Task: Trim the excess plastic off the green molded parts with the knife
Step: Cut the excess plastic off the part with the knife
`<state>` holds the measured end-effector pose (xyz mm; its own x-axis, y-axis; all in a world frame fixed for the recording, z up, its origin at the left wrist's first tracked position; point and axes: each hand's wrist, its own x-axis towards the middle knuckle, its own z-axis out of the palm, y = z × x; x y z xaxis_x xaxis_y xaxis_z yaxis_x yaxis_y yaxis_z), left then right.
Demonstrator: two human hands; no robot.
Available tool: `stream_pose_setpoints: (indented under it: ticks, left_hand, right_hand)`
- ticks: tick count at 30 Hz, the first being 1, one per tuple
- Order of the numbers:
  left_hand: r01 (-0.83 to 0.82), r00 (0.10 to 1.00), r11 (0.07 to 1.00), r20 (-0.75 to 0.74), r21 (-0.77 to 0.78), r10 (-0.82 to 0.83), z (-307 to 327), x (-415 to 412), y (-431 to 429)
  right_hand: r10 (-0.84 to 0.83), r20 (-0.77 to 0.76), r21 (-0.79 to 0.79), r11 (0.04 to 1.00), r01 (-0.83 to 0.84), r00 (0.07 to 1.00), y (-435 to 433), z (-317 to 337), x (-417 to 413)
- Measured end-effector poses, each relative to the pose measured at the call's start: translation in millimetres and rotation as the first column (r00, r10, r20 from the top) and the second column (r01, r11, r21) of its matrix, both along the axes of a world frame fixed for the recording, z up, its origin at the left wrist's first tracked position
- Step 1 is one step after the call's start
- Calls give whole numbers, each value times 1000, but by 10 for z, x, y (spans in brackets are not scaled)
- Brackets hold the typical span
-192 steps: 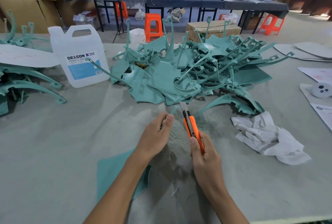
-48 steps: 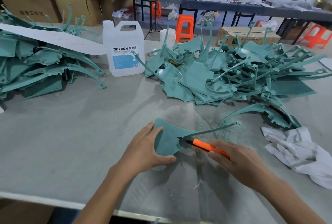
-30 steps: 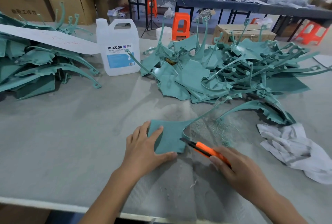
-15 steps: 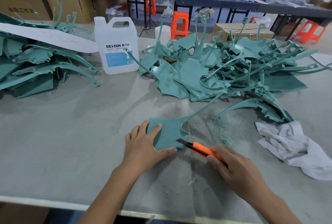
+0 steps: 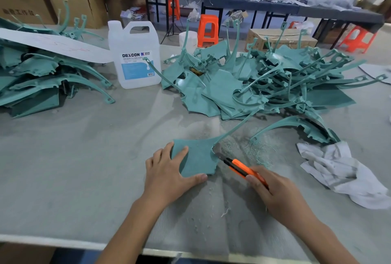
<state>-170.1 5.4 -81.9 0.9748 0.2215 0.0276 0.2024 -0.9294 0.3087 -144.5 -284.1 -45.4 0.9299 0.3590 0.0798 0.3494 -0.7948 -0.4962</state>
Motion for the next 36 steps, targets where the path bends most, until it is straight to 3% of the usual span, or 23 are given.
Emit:
stream_pose_setpoints:
  ticks: [13,20,24,29,33,36]
  left_hand:
    - [3,1000,1000,30,-11,-3,-11,-5,3]
    - [-22,999,999,30,-27,22,-8,-3,-19]
    - [-22,999,999,32,-31,23,-15,-10,-20]
    - [-23,999,1000,36,-16,24,-14,-10,-17]
    - [-25,999,999,32,-19,26,-4,-9,-21]
    - [-23,1000,1000,19,-19,23,22,-17,-28]
  right_hand:
    - [86,-53,36,996,-84,995,-154,8,23]
    - [-6,66,31,1000,4,998,-25,-60,-4]
    - [-108,55,141,985,99,993,-88,-47,-44]
    - [83,111,-91,993,-73,990,-61,-78,-199]
    - [87,186,-119,991,-65,979,-45,-42,-206]
    - [82,142,-131,989,-63,986,-20,-28,-205]
